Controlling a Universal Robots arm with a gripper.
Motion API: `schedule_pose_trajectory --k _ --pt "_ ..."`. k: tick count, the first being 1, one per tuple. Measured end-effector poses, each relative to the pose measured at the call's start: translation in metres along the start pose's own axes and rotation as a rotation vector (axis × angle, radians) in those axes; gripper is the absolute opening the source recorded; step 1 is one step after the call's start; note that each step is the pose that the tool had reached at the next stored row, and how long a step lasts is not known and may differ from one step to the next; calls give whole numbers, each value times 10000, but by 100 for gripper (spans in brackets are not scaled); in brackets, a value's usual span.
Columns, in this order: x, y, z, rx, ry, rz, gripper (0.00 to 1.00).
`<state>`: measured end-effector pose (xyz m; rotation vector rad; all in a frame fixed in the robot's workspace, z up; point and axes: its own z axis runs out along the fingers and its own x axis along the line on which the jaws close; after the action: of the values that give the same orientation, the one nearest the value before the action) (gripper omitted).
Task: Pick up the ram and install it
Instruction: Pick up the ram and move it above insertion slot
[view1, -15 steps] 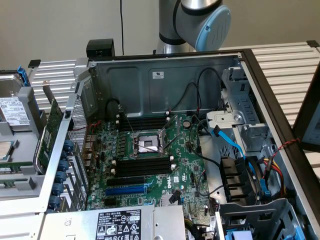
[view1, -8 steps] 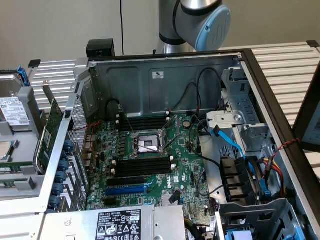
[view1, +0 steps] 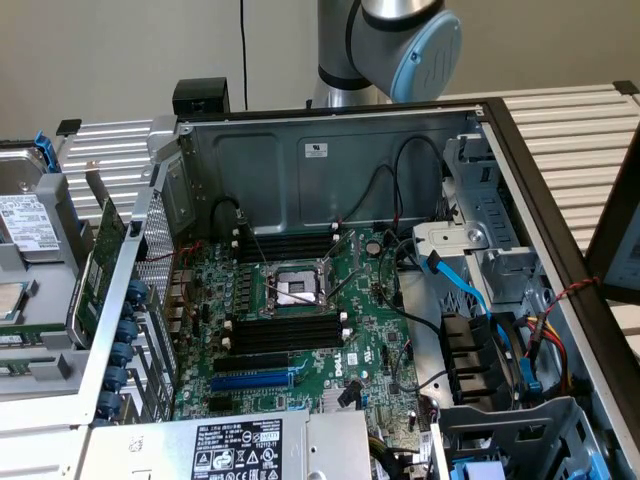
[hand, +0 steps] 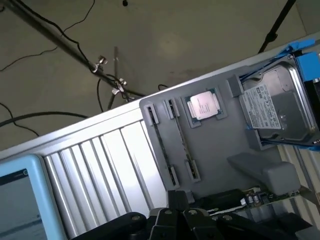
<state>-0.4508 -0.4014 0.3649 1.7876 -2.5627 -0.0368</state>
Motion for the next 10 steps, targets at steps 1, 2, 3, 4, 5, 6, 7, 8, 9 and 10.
schedule_pose_trajectory --k 1,2,3,4,5,6,7,8,9,10 --pt "0 0 4 0 5 -179 11" --pt "0 0 7 0 12 -365 11" --pt "0 0 12 3 21 -544 11" --pt "-1 1 15 6 37 -713 11" --pt "-1 3 18 12 59 -901 11" --pt "-1 4 22 16 76 -1074 11" --pt "-1 5 27 20 89 -1250 11" --pt "-3 9 30 19 93 -1375 11" --pt "-8 16 33 20 96 -1459 11" --pt "-18 25 36 23 98 -1540 11"
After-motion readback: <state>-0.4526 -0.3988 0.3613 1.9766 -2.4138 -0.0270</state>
